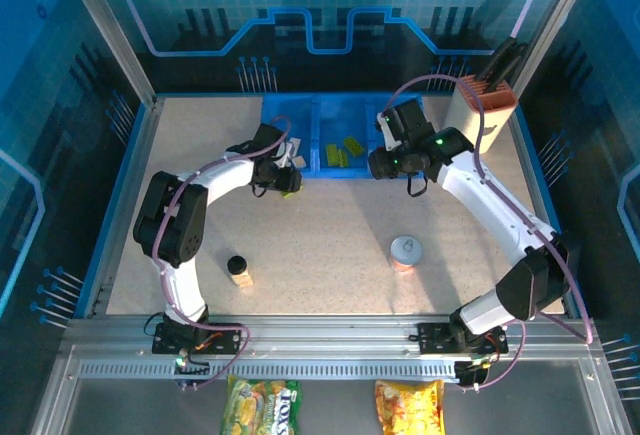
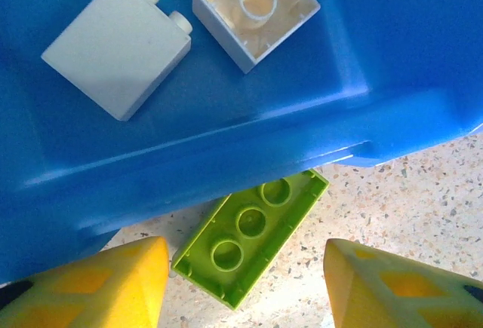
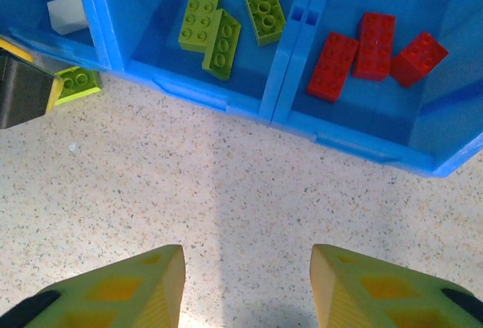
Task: Sort the legos into containers by color
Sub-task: Pick up the lego from the center of the table.
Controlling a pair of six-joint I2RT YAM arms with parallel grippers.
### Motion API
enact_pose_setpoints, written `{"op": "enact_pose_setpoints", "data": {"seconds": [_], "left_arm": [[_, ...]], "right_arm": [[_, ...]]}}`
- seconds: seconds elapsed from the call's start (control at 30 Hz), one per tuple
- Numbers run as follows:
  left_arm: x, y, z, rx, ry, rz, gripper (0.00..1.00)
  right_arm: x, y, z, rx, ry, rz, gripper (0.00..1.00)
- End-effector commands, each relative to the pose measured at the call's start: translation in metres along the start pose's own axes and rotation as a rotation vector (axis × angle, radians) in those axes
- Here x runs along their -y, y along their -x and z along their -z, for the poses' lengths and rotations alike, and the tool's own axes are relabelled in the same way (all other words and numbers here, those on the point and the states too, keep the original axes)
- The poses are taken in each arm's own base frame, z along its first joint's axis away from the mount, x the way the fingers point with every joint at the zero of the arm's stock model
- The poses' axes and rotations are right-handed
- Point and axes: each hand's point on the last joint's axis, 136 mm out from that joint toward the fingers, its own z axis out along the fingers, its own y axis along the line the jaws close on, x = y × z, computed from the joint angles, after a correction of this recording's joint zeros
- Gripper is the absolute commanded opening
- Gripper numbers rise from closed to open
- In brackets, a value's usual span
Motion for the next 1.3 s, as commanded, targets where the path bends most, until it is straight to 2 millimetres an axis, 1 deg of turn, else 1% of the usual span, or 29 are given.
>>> {"op": "enact_pose_setpoints", "data": {"seconds": [0.0, 0.17, 0.4, 0.7, 0.77, 0.93, 1.1, 1.27], "left_arm": [[0.000, -0.003, -0.009, 0.001, 0.010, -0.002, 0.61], [-0.002, -0.007, -0.017, 0.002, 0.021, 0.023, 0.62], [0.005, -0.017, -0.026, -0.021, -0.008, 0.036, 0.62], [0.014, -0.030, -0.023, -0.026, -0.004, 0.018, 0.59], [0.017, -0.032, -0.022, -0.028, 0.006, 0.008, 0.57], [0.018, -0.032, -0.021, -0.029, 0.046, -0.014, 0.53], [0.021, -0.032, -0.019, -0.036, 0.078, -0.060, 0.53], [0.025, -0.036, -0.022, -0.054, 0.113, -0.116, 0.54]], "right_arm": [[0.010, -0.007, 0.006, -0.003, -0.023, -0.028, 0.48], [0.011, -0.012, 0.007, -0.007, -0.022, -0.034, 0.48], [0.012, -0.016, 0.010, -0.013, -0.027, -0.033, 0.48], [0.012, -0.019, 0.016, -0.014, -0.020, -0.036, 0.48], [0.011, -0.019, 0.018, -0.012, -0.014, -0.038, 0.48], [0.012, -0.021, 0.021, -0.015, -0.015, -0.041, 0.48], [0.012, -0.026, 0.022, -0.022, -0.019, -0.045, 0.48], [0.015, -0.030, 0.029, -0.014, -0.023, -0.053, 0.48]]}}
